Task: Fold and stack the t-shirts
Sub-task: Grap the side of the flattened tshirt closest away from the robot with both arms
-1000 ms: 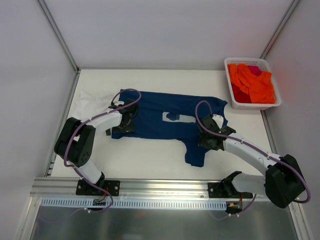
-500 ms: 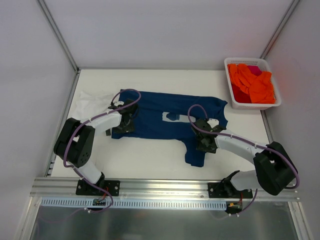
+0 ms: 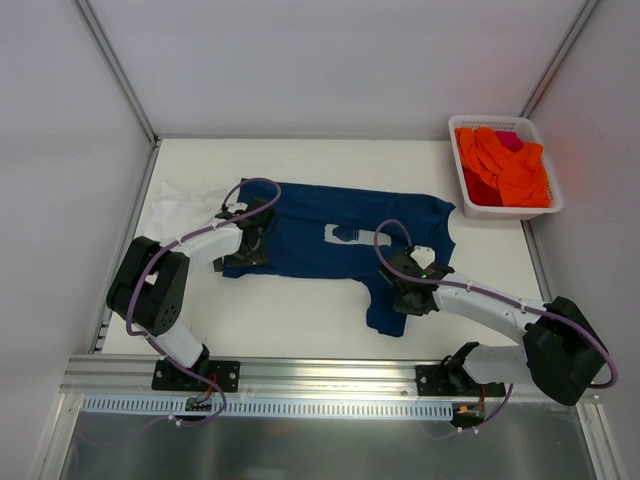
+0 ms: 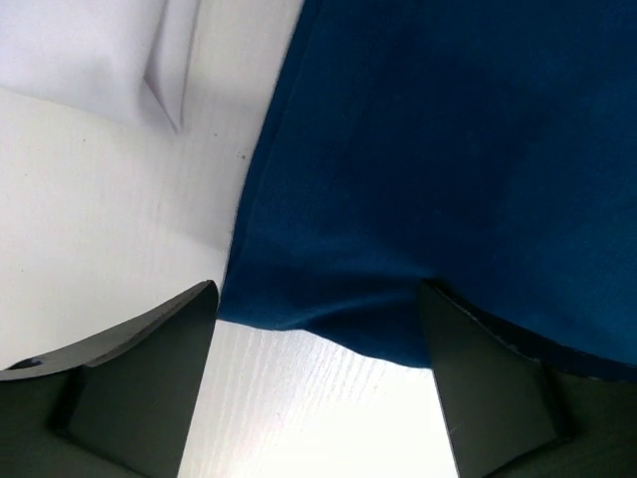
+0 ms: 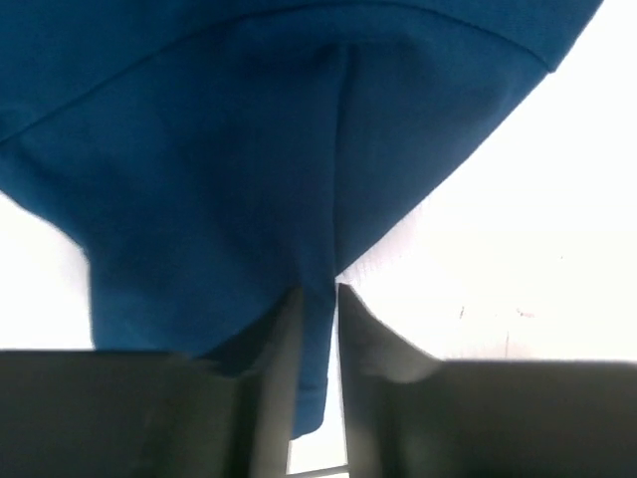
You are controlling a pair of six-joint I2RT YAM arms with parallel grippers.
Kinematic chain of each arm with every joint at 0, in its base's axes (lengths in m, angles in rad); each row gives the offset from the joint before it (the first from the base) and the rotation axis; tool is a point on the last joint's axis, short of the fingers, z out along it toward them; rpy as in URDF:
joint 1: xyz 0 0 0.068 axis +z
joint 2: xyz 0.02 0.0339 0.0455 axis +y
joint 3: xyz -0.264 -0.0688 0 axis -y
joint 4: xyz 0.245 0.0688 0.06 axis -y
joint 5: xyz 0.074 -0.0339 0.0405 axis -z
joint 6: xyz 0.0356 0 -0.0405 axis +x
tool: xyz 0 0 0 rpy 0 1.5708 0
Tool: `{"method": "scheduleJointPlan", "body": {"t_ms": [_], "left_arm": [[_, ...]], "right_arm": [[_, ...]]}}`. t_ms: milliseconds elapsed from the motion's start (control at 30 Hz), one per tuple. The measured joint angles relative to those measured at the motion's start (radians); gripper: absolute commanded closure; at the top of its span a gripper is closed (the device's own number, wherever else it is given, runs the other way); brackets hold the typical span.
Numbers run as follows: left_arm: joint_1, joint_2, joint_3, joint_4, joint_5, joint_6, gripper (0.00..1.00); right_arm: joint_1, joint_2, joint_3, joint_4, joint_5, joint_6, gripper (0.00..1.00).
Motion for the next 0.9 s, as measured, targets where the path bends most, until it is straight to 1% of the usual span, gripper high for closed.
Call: {"method": "scheduleJointPlan", "body": {"t_ms": [33,67,100,133,167,233,400,500,533,667,900], "left_arm": [[0.0,0.0,0.0,0.001,0.002,-0.001,0.25],[0.0,0.001,0.0,0.0,0.007,0.001,0.35],[0.0,0.003,0.0,0.001,0.01,0.001,0.49],[0.0,0.005,0.0,0.001,0.011,0.002,0.74],[0.0,0.009,-0.001,0.0,0.013,0.005,0.83],[0.0,0.02,-0.006,-0.001,0.018,0.015,0.94],[0.0,0.027,-0.008,-0.002,0.022,0.021,0.98],[0.0,0.027,-0.008,-0.002,0.024,0.023,0.96],[0.0,0.027,-0.008,-0.002,0.025,0.024,0.95],[0.0,0.027,-0.008,-0.002,0.026,0.026,1.0],[0.0,0.024,-0.008,-0.004,0.027,0.032,1.0]], "right_arm": [[0.0,0.001,-0.003,0.0,0.0,0.005,0.84],[0.001,0.006,-0.006,-0.001,0.0,0.01,0.93],[0.001,0.012,-0.01,-0.001,0.001,0.013,0.98],[0.002,0.022,-0.011,-0.002,0.002,0.018,1.0],[0.004,0.031,-0.011,-0.002,0.006,0.023,0.99],[0.013,0.037,-0.009,-0.005,0.016,0.029,1.0],[0.031,0.038,-0.006,-0.021,0.04,0.041,1.0],[0.038,0.032,0.003,-0.07,0.061,0.05,0.99],[0.039,0.024,0.01,-0.092,0.069,0.051,1.0],[0.04,-0.037,0.048,-0.151,0.095,0.055,1.0],[0.042,-0.116,0.081,-0.226,0.139,0.057,0.99]]}}
